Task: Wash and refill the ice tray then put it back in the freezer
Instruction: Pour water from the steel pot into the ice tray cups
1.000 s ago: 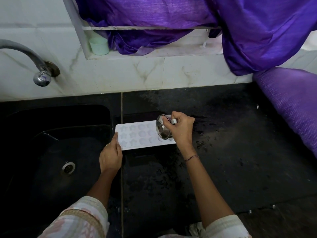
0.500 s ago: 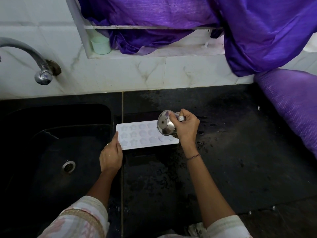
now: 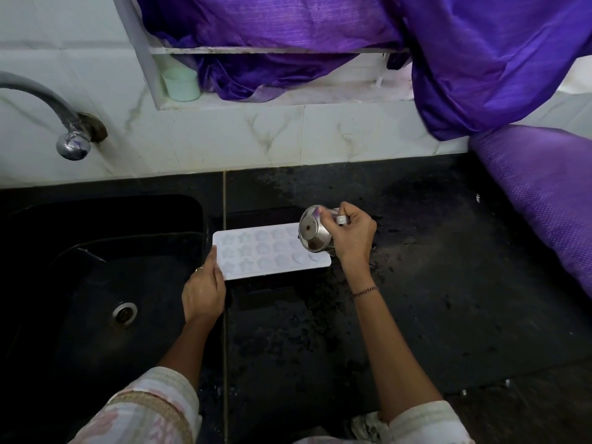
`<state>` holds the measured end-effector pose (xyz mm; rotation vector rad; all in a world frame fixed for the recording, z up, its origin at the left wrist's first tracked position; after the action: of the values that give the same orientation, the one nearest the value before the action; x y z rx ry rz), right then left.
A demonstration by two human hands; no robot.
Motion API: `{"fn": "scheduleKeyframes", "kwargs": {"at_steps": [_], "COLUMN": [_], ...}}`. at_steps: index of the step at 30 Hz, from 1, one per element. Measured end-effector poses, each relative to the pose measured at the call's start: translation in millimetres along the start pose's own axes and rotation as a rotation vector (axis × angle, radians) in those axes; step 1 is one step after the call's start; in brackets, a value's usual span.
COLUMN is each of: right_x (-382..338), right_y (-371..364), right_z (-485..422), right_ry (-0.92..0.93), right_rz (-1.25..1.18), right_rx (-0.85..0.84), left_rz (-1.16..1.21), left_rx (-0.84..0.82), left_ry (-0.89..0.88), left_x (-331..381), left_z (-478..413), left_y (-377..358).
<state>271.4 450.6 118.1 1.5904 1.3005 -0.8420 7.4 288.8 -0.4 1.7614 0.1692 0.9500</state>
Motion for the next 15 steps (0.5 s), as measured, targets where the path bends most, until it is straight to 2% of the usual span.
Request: {"fn": "scheduleKeyframes", "kwargs": {"at_steps": [15], "right_x": [-11.0], "right_y": [-6.7], "right_z": [-0.2], "right_ry": [0.157], "right_rz": [0.166], "right_rx": [-0.063], "left_rz": [0.002], "left_rx": [0.001], "left_ry": [0.004], "left_x": [-0.4], "left_z": [0.5], "left_y": [-0.9]}}
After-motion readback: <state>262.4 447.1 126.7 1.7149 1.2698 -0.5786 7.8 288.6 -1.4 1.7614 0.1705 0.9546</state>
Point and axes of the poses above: each hand's wrist, its own z-axis away from the middle knuckle, its own y-axis out of the back of the hand, x = y × z, the point moved 10 cm from there along -z, towards the middle knuckle
